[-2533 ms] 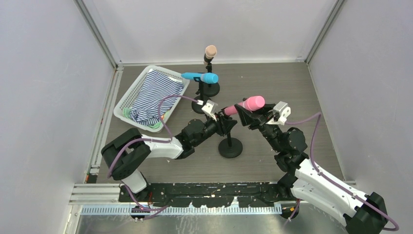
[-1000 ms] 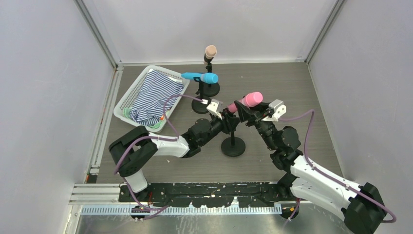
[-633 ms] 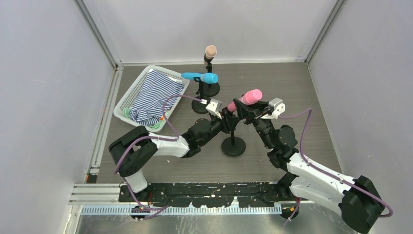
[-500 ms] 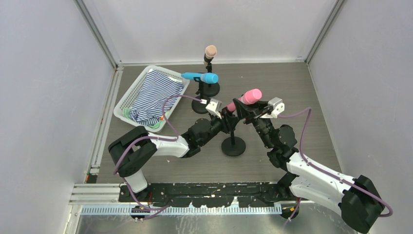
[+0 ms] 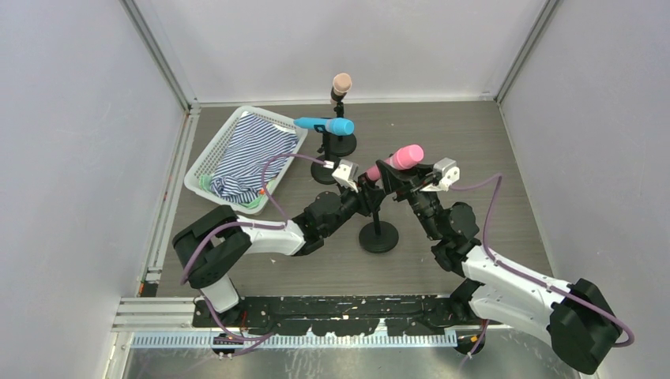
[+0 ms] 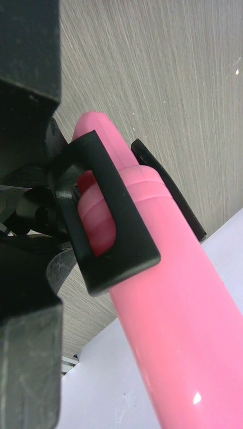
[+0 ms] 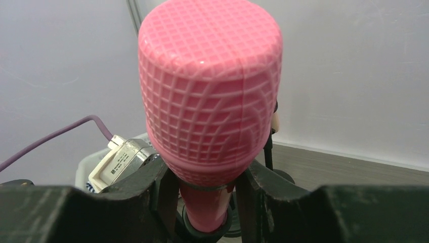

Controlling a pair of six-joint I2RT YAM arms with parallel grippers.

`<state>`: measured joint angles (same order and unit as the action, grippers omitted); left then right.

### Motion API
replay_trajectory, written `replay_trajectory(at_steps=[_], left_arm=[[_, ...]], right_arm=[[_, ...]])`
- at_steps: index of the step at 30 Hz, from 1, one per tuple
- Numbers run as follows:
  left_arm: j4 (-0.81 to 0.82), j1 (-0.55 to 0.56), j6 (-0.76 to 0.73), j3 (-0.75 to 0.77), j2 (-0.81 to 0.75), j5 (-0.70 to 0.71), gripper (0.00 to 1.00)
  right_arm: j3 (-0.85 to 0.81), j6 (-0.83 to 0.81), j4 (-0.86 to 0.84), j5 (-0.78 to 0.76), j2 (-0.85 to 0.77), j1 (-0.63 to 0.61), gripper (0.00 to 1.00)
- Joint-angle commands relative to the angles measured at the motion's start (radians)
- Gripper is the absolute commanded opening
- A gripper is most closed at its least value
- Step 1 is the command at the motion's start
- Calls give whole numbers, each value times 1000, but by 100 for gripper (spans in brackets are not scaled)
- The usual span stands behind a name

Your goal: Attach the microphones to the stand

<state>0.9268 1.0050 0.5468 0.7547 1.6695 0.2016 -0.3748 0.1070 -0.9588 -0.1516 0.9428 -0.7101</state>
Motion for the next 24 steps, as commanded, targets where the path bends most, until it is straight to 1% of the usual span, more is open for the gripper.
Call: replay_trajectory(at_steps=[1,8,16,24], left_arm=[[34,70,-116,4,-49,-177,0],[23,71,-128,5,-66,-179,0],[80,72,-120,-10,-69,-182,0],[57,71,-134,-2,-92,-197,0]], right_arm=[[109,-18,444,84,164,-29,1],[109,-25,428,93,226,-30,1],[102,-7,434,87,276,-29,1],[100,19,419,83,326,-29,1]])
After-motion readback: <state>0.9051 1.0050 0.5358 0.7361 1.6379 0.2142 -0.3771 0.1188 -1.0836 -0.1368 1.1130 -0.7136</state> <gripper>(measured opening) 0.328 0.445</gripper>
